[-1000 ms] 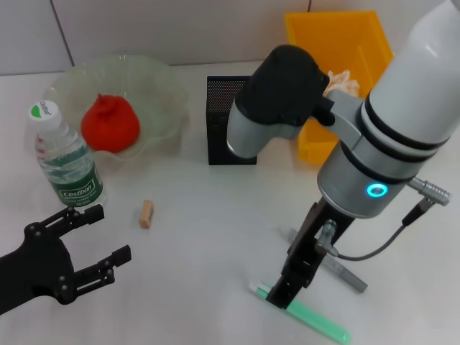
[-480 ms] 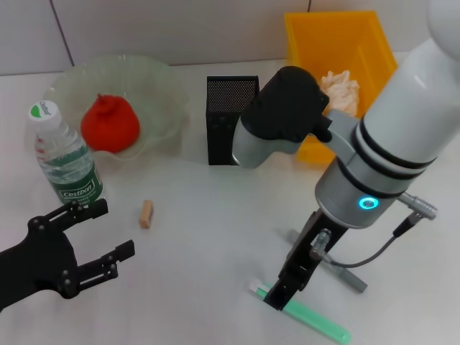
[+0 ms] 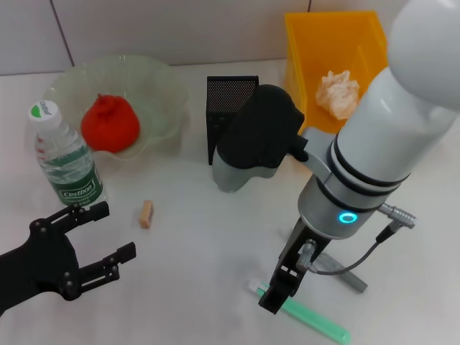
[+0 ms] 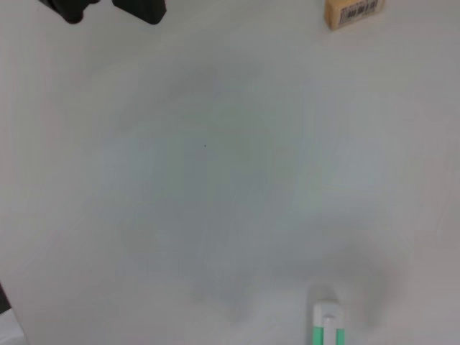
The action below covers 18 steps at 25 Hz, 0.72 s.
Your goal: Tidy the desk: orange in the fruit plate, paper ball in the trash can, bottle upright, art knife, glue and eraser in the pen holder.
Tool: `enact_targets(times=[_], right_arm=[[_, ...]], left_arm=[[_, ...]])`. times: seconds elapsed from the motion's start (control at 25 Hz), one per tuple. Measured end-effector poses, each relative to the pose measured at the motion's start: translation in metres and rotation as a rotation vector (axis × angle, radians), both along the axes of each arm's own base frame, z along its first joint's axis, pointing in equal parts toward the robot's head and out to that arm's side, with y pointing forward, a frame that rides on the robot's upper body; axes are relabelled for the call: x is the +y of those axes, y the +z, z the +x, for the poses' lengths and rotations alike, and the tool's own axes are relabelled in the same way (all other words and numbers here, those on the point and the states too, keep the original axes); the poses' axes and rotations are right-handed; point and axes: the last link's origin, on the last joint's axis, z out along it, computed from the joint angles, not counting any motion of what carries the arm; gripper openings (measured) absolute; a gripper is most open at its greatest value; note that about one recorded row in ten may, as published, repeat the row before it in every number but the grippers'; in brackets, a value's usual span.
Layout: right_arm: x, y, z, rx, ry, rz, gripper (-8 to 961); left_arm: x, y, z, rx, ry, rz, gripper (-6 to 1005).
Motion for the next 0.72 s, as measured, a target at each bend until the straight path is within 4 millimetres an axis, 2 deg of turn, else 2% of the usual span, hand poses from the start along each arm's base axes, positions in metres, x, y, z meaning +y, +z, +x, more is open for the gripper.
enact_targets(times=[0.24, 0.72], right_arm=[[-0.001, -0.009, 0.003, -0.022, 0.016, 0.017, 791], [0.0, -0.016, 0.009, -0.023, -0.016, 0.03, 791]], left_arm=[[0.001, -0.001, 0.001, 0.0, -0.003, 0.001, 784], [0.002, -0.001, 0.002, 0.0, -0.008, 0.0, 784]])
